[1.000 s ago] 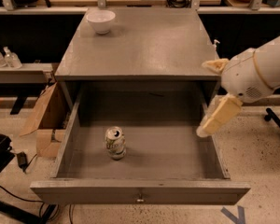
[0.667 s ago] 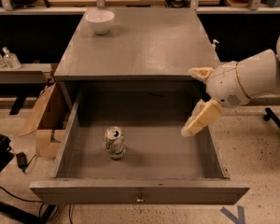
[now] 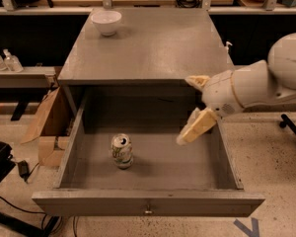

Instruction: Pick 7up can from top drawer and place on counter

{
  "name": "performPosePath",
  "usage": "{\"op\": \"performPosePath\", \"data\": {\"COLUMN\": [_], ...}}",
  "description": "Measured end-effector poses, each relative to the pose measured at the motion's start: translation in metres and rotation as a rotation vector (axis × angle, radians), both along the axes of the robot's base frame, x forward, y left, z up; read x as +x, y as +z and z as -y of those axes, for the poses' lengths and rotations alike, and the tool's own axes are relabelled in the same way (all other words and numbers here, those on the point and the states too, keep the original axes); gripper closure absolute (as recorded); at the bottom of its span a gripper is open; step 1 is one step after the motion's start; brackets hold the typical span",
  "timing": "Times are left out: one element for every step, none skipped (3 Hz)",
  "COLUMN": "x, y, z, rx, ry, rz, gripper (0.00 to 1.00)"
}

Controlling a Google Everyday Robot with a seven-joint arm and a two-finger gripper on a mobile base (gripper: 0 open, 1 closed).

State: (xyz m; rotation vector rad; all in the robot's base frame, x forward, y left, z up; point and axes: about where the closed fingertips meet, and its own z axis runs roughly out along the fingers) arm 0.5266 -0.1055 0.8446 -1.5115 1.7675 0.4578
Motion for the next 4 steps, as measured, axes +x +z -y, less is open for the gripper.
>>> {"op": "performPosePath", "data": {"x": [0.026, 0.033, 0.026, 0.02], "y": [-0.041, -0.07, -0.097, -0.119], "z": [-0.05, -0.087, -0.113, -0.137], "rx": [0.082, 0.164, 0.261, 0.385], "ry": [0.056, 0.094, 0.118, 0.137], "rz": [-0.025, -0.045, -0.064, -0.045], "gripper": [0.0, 0.0, 0.0, 0.0]}}
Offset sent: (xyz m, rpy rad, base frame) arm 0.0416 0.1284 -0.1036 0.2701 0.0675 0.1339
